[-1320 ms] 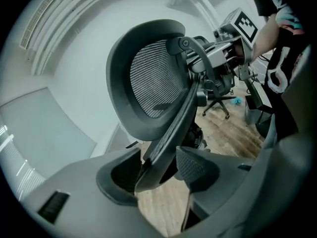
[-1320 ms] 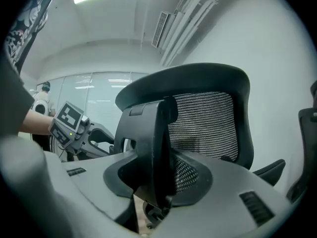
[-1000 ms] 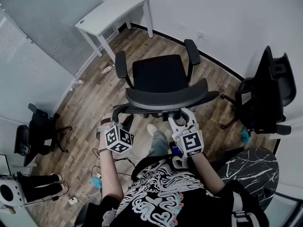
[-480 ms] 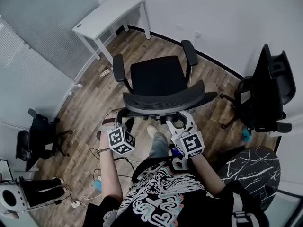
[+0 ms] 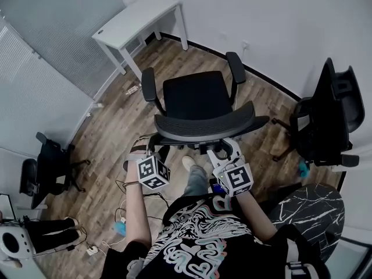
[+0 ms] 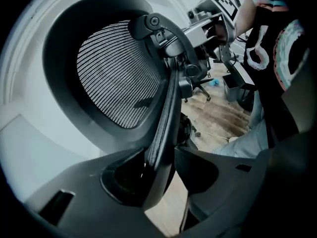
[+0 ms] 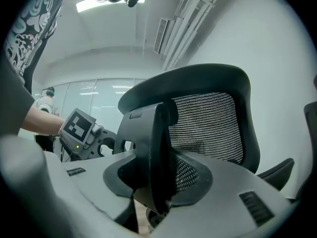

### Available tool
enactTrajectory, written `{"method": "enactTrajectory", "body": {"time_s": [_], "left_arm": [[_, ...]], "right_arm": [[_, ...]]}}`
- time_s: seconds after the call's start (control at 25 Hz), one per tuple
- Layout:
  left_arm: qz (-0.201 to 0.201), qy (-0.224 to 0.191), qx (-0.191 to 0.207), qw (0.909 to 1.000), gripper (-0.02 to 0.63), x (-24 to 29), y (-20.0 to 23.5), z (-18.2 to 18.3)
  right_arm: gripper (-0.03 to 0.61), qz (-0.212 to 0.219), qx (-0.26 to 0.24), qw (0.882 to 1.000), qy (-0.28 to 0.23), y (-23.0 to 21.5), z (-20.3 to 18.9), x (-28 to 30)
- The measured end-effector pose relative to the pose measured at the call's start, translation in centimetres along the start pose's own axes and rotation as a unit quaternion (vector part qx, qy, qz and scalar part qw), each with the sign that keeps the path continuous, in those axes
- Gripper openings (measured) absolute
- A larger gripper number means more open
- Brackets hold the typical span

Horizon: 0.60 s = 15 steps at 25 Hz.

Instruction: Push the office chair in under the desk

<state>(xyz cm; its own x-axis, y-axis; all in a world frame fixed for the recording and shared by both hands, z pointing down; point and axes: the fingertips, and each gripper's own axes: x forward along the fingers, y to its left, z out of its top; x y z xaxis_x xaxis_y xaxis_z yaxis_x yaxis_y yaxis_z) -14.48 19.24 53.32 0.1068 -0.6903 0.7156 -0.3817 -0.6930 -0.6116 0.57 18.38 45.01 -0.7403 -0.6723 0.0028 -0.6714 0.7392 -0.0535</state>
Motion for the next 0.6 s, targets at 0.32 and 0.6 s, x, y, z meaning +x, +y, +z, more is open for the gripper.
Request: {"method": "enactTrajectory", "body": {"time_s": [0.32, 0.6], "left_arm": [[0.001, 0.0, -0.013, 0.9999, 0.224, 0.19, -0.21, 0.09], [0.009, -0.004, -0.013, 0.9999, 0.227, 0.41, 0.13, -0.13]], "right_arm": [[0.141, -0.014, 0.0, 1.0, -0.006, -0.36, -0.18, 0.23], [0.141, -0.018, -0.003, 1.0, -0.009, -0.46, -0.21, 0.69]]}}
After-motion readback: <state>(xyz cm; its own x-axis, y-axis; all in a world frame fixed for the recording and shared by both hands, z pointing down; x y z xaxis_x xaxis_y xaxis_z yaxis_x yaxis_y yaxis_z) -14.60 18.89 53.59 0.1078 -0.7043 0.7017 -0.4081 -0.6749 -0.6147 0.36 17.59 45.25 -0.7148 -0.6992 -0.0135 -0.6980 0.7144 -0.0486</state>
